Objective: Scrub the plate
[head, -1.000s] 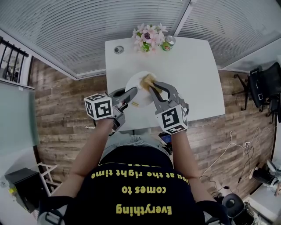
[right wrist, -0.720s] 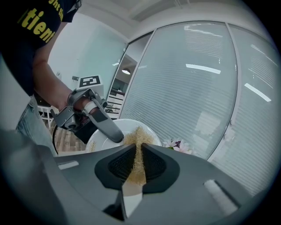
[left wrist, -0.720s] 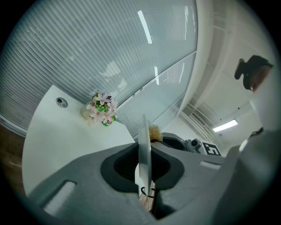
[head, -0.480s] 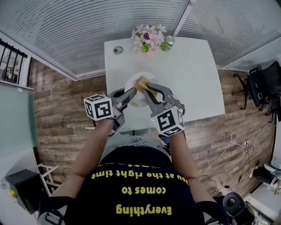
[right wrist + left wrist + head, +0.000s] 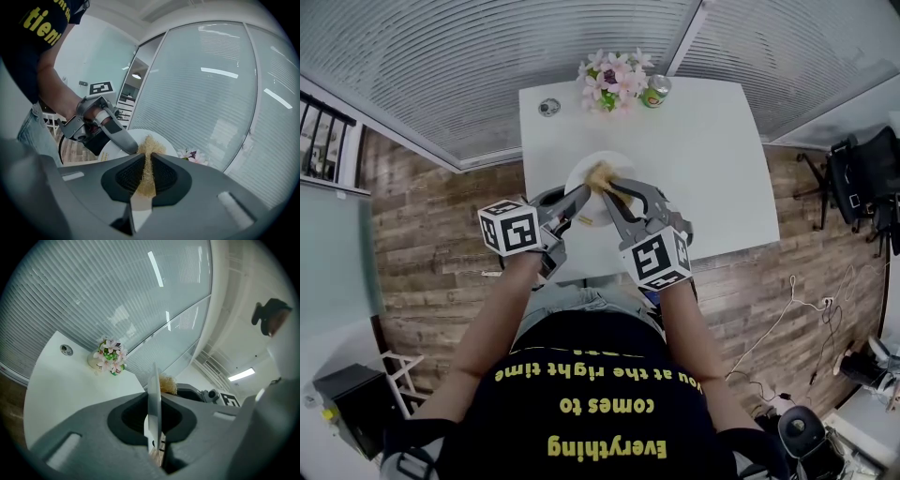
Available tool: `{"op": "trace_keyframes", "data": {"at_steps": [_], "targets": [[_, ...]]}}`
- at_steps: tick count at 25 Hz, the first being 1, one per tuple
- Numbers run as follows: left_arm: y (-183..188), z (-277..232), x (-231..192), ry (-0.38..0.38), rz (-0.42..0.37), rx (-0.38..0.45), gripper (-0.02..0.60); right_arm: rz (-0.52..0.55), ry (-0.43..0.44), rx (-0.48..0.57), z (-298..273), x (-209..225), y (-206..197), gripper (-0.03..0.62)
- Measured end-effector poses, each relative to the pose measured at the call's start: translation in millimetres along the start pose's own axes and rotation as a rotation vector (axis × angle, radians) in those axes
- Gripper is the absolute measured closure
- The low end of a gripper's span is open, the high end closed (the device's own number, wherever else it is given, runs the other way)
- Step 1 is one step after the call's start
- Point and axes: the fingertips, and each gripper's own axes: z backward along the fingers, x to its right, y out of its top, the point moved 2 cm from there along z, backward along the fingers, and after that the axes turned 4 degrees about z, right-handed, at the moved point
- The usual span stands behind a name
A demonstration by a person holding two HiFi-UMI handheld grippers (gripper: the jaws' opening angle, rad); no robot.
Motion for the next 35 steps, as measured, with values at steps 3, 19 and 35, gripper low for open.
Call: {"op": "trace_keyframes", "data": {"at_steps": [3, 19, 35], "targets": [[-1.4, -0.6, 0.7, 0.002, -0.006, -0.006, 0.56, -0.003, -0.009, -0.022, -0.4, 2.4, -5.7, 0.554], [2.3, -3.4, -6.7, -0.009, 0.013, -0.007, 0.56, -0.022, -0.067, -0.097, 0.3, 26.7, -34.0, 0.554], [8.8, -7.1, -12.5, 0.001, 0.022, 0.015, 0.56, -0.086, -0.109, -0.131, 8.1, 46.9, -57.4, 0.554]]}}
